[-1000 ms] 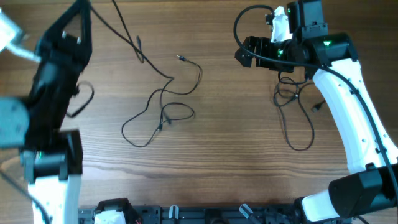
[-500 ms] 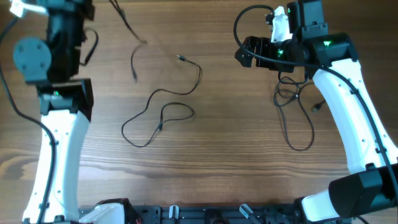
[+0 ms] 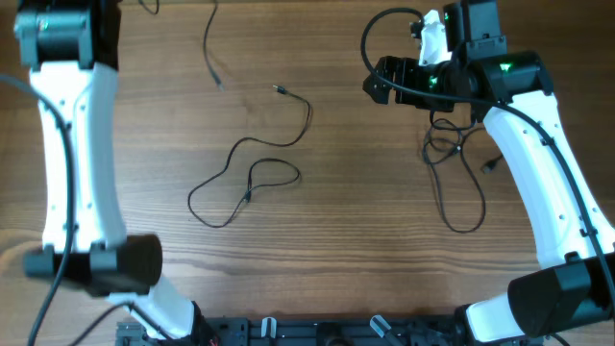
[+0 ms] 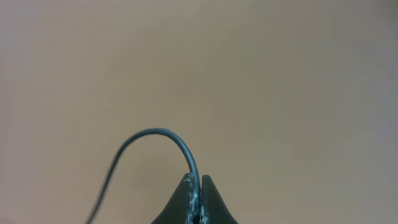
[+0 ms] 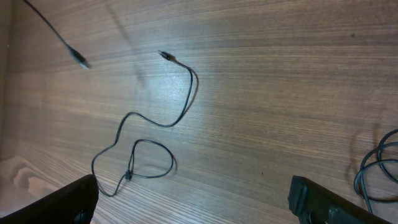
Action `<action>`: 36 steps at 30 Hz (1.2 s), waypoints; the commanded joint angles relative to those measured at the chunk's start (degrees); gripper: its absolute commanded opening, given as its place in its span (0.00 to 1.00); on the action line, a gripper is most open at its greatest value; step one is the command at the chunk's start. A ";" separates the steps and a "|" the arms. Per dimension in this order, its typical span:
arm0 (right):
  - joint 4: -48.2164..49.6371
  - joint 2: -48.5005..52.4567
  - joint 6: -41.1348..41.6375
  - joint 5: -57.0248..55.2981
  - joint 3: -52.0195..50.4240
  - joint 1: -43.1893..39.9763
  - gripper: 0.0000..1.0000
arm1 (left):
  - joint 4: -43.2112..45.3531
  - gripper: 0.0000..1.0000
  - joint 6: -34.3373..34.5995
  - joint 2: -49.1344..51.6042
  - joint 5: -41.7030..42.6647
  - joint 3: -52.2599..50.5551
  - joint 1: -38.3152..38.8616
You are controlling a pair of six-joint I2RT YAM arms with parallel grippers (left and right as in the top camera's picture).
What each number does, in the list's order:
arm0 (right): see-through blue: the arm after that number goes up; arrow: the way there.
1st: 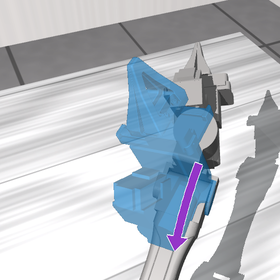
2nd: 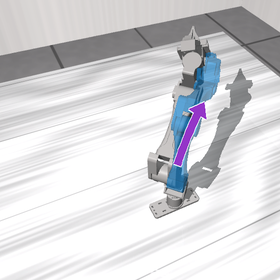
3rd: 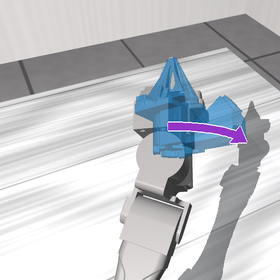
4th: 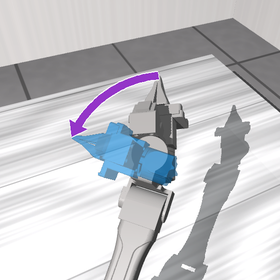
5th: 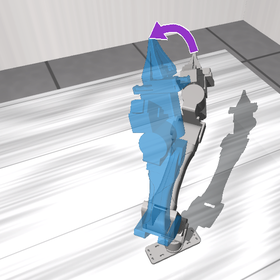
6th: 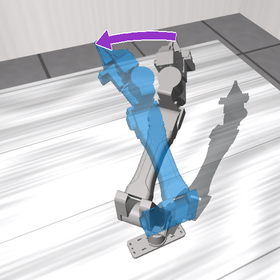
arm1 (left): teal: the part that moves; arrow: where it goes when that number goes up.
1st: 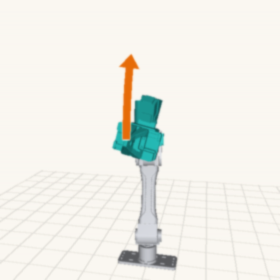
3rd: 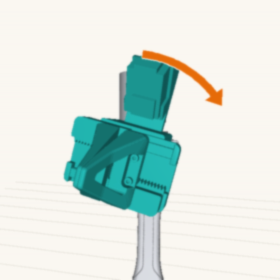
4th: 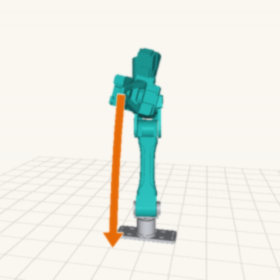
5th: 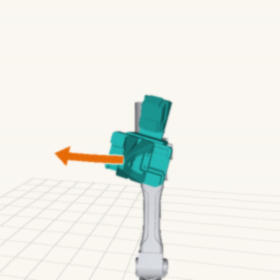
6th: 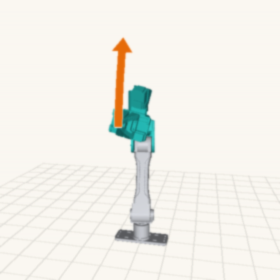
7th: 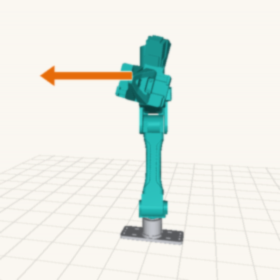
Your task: Untangle cables
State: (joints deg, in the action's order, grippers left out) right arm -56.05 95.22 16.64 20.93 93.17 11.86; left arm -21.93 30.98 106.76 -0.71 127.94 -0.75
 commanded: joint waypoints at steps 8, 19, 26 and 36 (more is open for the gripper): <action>0.13 0.28 0.31 -0.42 0.09 0.13 1.00 | -3.93 0.04 -23.30 10.47 1.49 1.60 -4.04; 0.13 0.28 0.28 -0.42 0.09 0.13 1.00 | 13.57 0.04 -13.53 10.80 14.60 1.62 1.44; 0.13 0.28 0.31 -0.42 0.09 0.13 1.00 | 16.48 0.04 -8.02 11.06 15.30 1.60 4.63; 0.15 0.28 0.31 -0.42 0.09 0.13 1.00 | 5.14 0.04 -14.12 16.50 9.99 1.44 -2.49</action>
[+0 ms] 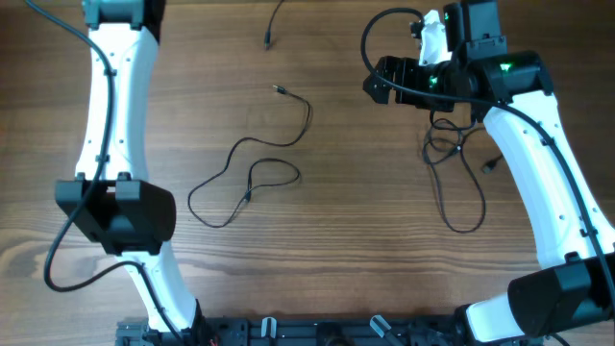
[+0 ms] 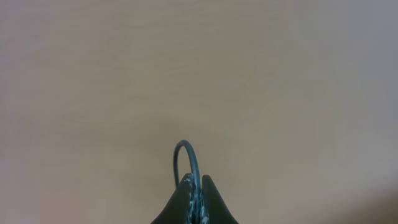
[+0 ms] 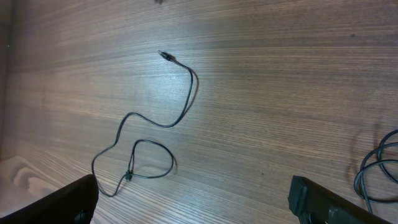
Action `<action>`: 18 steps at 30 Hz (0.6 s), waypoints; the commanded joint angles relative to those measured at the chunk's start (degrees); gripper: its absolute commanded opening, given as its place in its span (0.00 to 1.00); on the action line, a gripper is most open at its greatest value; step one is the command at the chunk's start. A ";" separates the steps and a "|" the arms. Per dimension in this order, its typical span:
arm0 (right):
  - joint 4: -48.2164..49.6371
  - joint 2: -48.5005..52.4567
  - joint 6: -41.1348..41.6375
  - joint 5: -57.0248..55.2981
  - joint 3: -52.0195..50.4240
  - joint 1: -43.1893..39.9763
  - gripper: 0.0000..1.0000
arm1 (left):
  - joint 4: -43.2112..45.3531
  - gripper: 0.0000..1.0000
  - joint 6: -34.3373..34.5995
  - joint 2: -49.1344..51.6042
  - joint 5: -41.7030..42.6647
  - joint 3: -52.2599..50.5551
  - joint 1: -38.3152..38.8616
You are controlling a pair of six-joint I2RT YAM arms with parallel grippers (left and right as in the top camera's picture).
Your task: Untangle cables
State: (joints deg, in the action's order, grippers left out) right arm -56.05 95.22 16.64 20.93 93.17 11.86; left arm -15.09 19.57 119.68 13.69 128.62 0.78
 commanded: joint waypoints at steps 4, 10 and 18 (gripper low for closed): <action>0.13 0.28 0.31 -0.42 0.09 0.13 1.00 | -3.23 0.04 -3.08 6.86 -7.19 0.76 -8.72; 0.13 0.28 0.28 -0.42 0.09 0.13 1.00 | -5.16 0.05 -12.04 13.40 -8.37 0.74 -16.87; 0.15 0.28 0.28 -0.42 0.09 0.13 1.00 | -5.16 0.04 -16.61 17.68 -17.68 0.74 -25.42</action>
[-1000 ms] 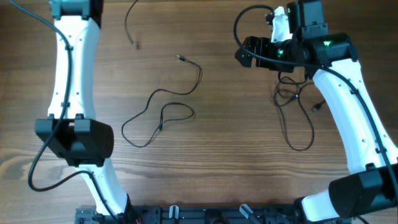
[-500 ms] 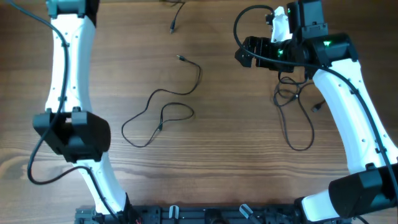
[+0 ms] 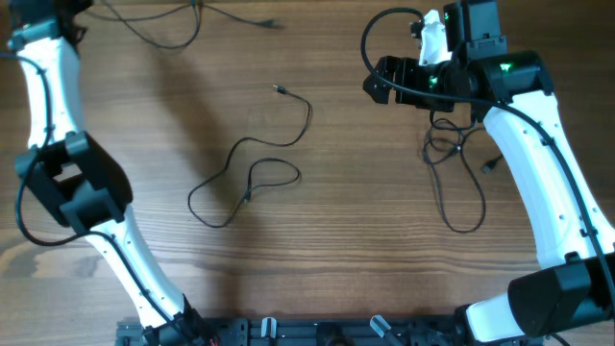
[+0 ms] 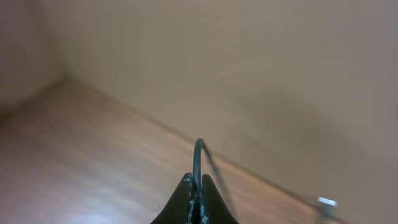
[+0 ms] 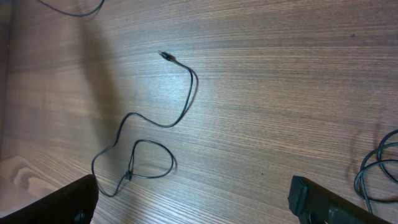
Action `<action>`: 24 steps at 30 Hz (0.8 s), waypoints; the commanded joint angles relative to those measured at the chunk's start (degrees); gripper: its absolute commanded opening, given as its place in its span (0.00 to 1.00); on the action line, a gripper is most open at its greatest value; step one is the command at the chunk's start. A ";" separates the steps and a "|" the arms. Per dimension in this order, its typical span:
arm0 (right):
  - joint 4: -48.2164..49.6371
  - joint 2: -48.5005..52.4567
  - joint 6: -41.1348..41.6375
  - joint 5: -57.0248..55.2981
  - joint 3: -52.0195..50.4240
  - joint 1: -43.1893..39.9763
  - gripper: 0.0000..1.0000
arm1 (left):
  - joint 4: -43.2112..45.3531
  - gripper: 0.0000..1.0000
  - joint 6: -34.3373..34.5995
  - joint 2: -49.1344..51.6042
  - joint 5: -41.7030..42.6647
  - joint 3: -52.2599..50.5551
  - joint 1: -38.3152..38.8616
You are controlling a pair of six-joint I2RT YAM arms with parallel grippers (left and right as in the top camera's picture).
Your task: Untangle cables
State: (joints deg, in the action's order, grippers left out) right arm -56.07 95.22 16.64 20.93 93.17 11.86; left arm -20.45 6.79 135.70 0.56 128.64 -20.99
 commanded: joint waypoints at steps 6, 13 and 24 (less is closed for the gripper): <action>0.15 0.28 0.28 -0.42 0.09 0.13 1.00 | 0.98 0.09 -3.80 3.56 -4.50 0.72 -9.75; 0.17 0.28 0.31 -0.42 0.09 0.13 1.00 | 8.28 0.15 -3.80 3.87 -4.50 0.72 -11.82; 0.17 0.28 0.31 -0.42 0.09 0.13 1.00 | -0.63 0.75 -3.34 6.60 4.98 0.70 -10.12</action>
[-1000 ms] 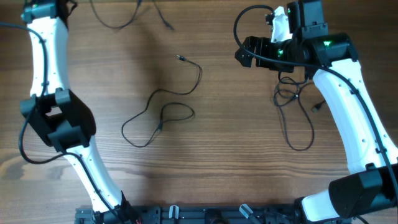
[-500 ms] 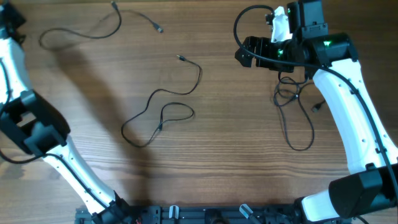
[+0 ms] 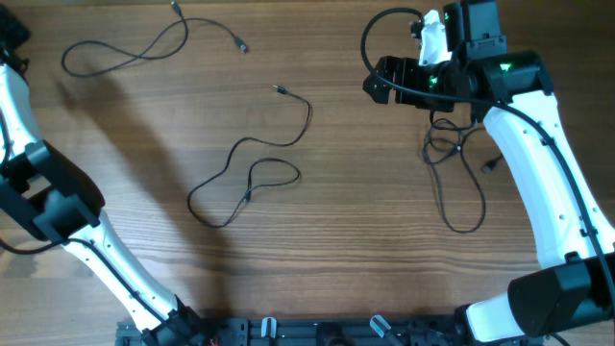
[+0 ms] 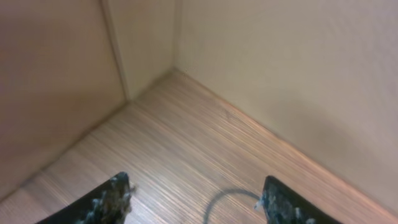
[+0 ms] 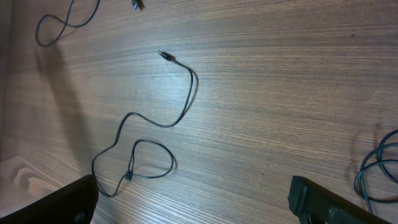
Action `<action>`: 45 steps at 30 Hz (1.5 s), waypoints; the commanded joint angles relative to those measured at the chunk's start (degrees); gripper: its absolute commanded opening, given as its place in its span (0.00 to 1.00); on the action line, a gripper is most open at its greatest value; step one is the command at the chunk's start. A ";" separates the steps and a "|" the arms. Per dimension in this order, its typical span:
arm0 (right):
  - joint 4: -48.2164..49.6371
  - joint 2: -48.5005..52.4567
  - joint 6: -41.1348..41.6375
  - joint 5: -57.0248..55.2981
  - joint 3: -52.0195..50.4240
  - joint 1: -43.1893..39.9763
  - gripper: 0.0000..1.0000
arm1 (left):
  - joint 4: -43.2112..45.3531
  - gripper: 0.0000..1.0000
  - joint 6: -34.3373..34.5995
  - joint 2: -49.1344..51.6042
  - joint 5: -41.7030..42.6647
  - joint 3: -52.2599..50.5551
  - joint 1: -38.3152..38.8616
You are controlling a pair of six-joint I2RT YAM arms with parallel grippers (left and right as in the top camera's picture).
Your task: Untangle cables
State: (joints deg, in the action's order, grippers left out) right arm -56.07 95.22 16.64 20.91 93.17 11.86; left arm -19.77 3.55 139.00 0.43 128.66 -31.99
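Three thin black cables lie apart on the wooden table. One cable is spread along the far left, and a curve of it shows on the wood between the fingers of my left gripper, which is open at the table's far left corner. A second cable winds across the middle, seen also as the looped cable in the right wrist view. A third, bundled cable lies on the right under my right arm. My right gripper hangs open and empty above the table.
Beige walls close in the far left corner beside my left gripper. My left arm runs down the left edge of the table. A black rail lines the near edge.
My left gripper was shut on the thin cable held off the table at the far left. Now it is open and the cable lies flat on the far left. The right arm is unchanged.
My left gripper was shut on a thin cable held high, its plug dangling over the far middle. At each later moment arm and cable stood further left. Now the cable lies released at the far left, apart from the middle cable. My right gripper stayed open and still.
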 commanded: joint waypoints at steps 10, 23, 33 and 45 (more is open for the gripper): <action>0.15 0.28 0.28 -0.39 0.09 0.13 1.00 | -5.62 0.69 -0.61 9.20 -2.27 0.68 3.39; 0.15 0.28 0.31 -0.39 0.09 0.13 1.00 | -6.67 0.59 -1.88 14.25 -3.10 0.66 3.37; 0.15 0.28 0.31 -0.39 0.09 0.13 1.00 | -7.17 0.14 -6.45 16.57 -3.13 0.68 2.84; 0.15 0.28 0.28 -0.42 0.09 0.13 1.00 | -0.61 0.04 -7.80 13.40 -6.51 3.87 0.50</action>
State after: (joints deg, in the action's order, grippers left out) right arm -56.07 95.26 16.64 20.93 93.17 11.86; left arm -22.28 -2.98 153.36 -3.05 129.40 -29.34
